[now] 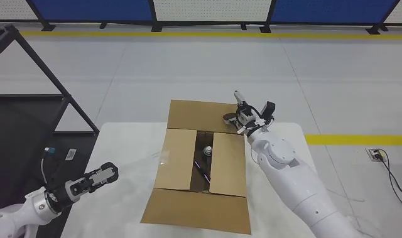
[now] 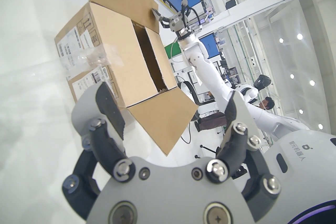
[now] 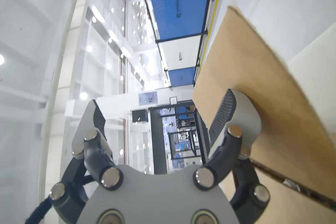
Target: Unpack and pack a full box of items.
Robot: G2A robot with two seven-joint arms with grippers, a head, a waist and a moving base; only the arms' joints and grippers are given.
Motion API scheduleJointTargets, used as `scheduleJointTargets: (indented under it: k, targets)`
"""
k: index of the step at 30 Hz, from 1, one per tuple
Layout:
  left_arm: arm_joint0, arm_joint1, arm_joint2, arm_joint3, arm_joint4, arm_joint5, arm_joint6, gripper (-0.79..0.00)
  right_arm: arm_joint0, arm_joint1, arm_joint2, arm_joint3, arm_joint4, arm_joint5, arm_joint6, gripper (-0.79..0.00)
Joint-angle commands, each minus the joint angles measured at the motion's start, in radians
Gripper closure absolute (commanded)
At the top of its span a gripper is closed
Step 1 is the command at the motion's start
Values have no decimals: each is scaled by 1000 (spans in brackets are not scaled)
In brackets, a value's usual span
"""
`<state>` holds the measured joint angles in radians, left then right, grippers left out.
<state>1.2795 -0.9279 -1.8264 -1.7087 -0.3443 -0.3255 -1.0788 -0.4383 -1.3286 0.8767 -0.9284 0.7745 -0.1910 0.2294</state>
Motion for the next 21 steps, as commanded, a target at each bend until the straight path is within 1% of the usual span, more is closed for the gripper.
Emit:
scheduleJointTargets:
  k: [1,4,7,9,11,14,15,21]
  targets:
    - [0,0,0,0,0,0,0,-785,-29,11,20,-50,-31,-16,62,-785]
    - [0,0,0,0,0,0,0,-785,-74,30,51,-130,-84,-23,155,-785]
    - [0,0,0,0,0,0,0,-785,-117,46,75,-208,-149,-9,221,-785]
    - [0,0,0,0,0,0,0,-785,-136,56,88,-251,-201,30,246,-785]
    - [1,0,0,-1,1,1,6,-785,-150,64,85,-290,-277,98,263,-785]
    - [17,0,-8,0,17,4,46,-785,-165,71,100,-337,-316,217,231,-785]
    - [22,1,-14,5,19,3,52,-785,-169,72,112,-347,-320,254,199,-785]
    - [56,7,-54,51,61,-3,78,-785,-169,72,112,-347,-320,254,199,-785]
